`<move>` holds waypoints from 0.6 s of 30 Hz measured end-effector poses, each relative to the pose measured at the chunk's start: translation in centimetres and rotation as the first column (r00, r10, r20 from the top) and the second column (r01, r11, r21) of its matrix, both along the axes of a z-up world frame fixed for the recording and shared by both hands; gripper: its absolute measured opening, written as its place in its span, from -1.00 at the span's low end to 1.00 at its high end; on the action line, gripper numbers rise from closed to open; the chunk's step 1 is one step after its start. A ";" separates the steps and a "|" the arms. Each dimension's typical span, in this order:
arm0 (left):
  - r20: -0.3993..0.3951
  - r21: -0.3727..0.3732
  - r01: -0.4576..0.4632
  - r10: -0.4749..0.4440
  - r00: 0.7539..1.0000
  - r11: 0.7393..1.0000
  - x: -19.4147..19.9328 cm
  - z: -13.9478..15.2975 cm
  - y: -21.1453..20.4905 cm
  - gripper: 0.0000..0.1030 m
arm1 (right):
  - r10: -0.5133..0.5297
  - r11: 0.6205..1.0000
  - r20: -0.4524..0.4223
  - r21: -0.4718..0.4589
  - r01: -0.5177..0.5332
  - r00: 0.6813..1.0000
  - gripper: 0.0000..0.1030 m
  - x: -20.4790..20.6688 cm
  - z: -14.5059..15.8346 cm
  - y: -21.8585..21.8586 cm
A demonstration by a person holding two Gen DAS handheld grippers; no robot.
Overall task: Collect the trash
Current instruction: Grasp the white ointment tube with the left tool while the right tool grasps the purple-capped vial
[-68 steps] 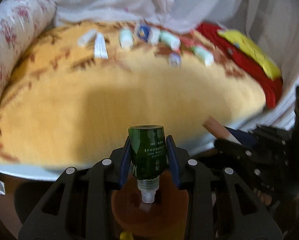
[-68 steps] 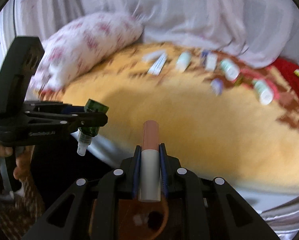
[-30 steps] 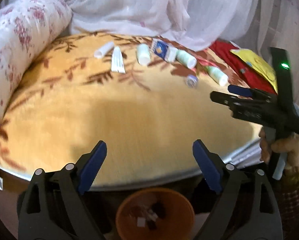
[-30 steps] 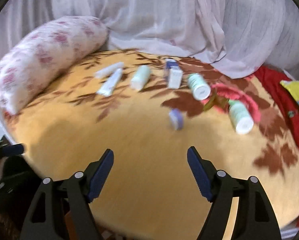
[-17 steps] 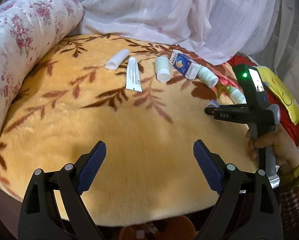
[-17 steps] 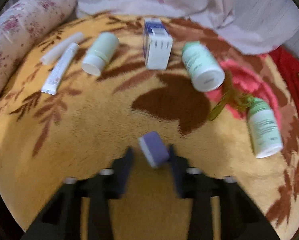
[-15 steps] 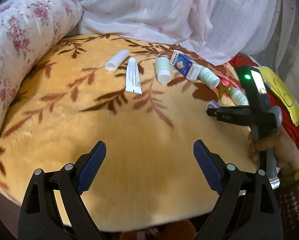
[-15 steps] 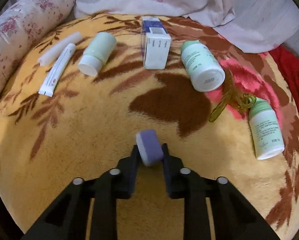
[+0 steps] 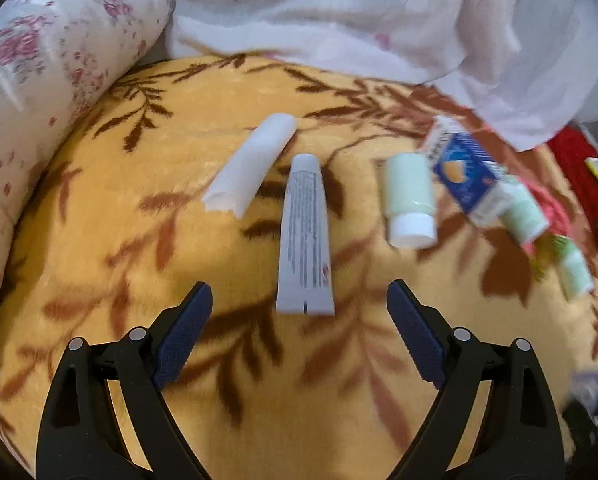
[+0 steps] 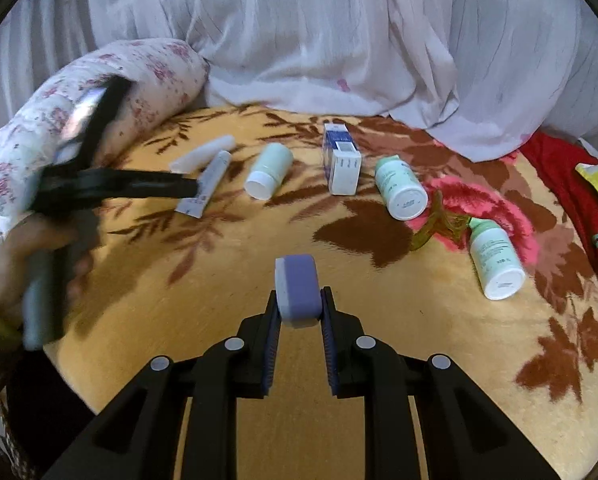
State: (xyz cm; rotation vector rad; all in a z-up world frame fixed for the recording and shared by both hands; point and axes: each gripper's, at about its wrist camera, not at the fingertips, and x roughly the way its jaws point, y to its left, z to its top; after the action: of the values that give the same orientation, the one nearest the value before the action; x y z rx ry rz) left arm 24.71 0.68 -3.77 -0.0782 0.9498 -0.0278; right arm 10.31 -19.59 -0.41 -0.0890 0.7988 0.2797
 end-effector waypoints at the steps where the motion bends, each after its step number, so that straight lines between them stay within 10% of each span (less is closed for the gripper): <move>1: -0.009 0.012 -0.006 0.006 1.000 1.000 0.8 -0.4 -0.2 0.68 | 0.001 1.000 0.007 0.003 -0.001 1.000 -0.62 -0.4 0.2 0.0; 12: -0.030 0.037 -0.033 0.034 0.999 0.999 4.2 -2.0 -0.1 -0.36 | 0.016 0.999 0.021 0.030 -0.017 1.000 -0.62 -1.6 0.7 -0.5; 18: 0.003 -0.019 -0.006 0.006 1.000 1.000 1.2 -1.0 1.0 -0.36 | 0.021 0.999 0.018 0.038 -0.022 1.000 -0.62 -2.1 0.5 0.0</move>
State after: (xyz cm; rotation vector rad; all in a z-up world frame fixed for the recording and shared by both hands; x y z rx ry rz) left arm 25.91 1.63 -4.72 -0.0988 0.9464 -0.0317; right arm 8.23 -19.61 0.11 -0.0642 0.7752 0.3136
